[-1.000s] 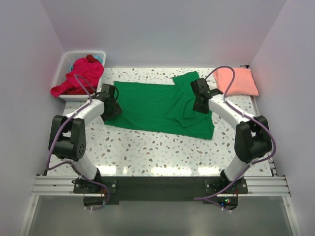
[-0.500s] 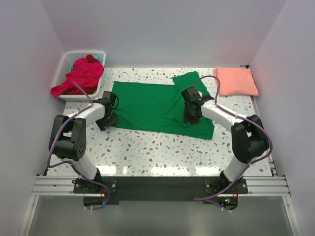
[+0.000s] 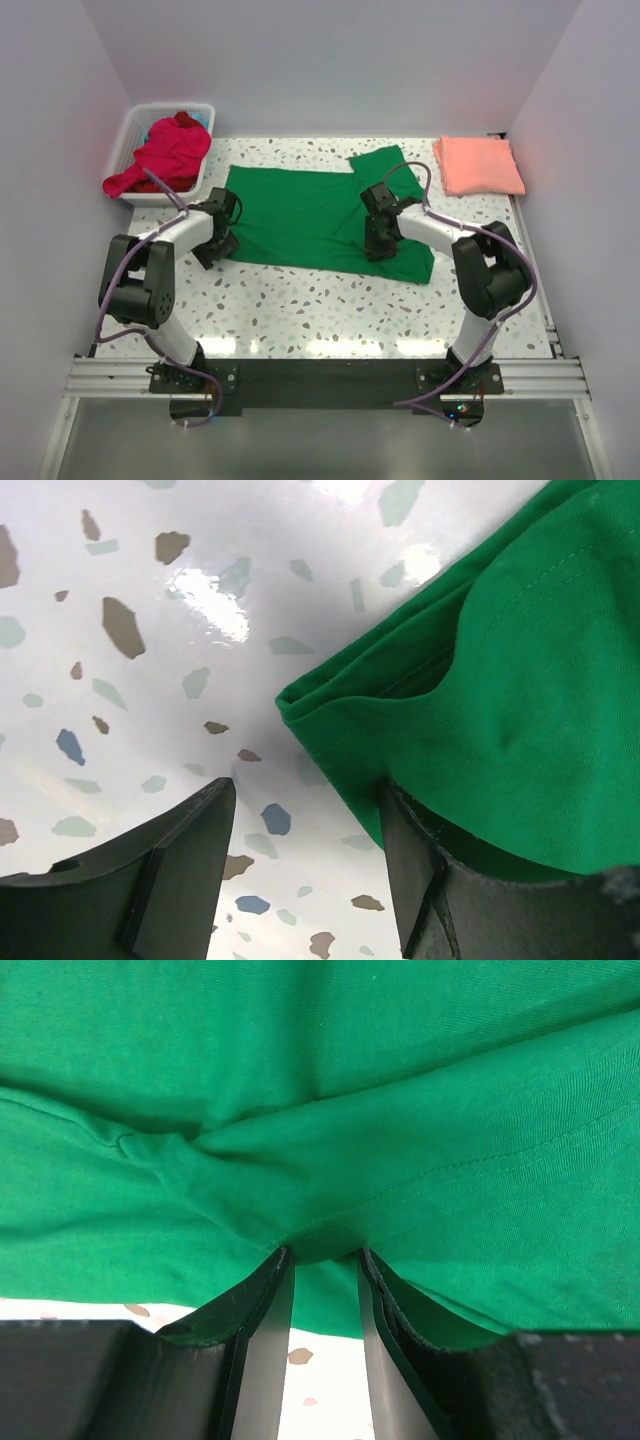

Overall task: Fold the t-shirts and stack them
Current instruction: Fold the tshirt

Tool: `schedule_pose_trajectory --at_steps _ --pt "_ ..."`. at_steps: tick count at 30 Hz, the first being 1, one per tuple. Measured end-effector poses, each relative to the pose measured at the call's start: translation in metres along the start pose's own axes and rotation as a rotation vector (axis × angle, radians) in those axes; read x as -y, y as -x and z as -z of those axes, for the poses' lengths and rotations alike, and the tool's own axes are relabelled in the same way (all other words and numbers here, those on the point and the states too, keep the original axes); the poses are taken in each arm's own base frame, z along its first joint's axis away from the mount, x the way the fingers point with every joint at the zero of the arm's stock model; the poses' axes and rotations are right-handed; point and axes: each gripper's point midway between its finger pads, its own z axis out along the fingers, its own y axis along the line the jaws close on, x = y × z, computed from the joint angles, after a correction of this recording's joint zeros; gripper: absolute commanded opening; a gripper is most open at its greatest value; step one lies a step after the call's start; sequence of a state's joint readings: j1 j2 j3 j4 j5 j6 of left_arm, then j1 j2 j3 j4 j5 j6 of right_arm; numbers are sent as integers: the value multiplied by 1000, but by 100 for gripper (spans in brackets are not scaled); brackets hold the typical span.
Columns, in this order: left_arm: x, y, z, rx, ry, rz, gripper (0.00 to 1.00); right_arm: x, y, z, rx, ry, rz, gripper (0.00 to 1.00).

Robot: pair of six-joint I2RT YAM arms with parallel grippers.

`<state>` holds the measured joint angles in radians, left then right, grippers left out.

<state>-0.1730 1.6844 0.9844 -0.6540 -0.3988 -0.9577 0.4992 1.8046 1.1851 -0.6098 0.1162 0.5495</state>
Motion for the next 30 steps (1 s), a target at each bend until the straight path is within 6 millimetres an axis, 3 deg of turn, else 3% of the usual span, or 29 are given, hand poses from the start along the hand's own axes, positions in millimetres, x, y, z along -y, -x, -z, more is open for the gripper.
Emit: schedule_pose_trajectory --at_steps 4,7,8,14,26,28,30 --pt "-10 -3 1 4 29 11 64 0 0 -2 -2 2 12 35" --pt "-17 -5 2 6 47 12 64 0 -1 -3 -5 0 21 27" --pt "-19 -5 3 5 51 11 64 0 -1 -3 -5 0 23 16" --pt "-23 -8 4 2 60 6 63 -1 0 -10 -13 0 37 0" --pt "-36 -14 9 -15 82 -23 63 -12 17 -6 26 20 42 0" --pt "-38 -14 11 -15 88 -32 63 -17 27 -1 48 32 43 18" --pt "-40 -14 12 -15 91 -35 63 -22 36 4 72 40 46 18"
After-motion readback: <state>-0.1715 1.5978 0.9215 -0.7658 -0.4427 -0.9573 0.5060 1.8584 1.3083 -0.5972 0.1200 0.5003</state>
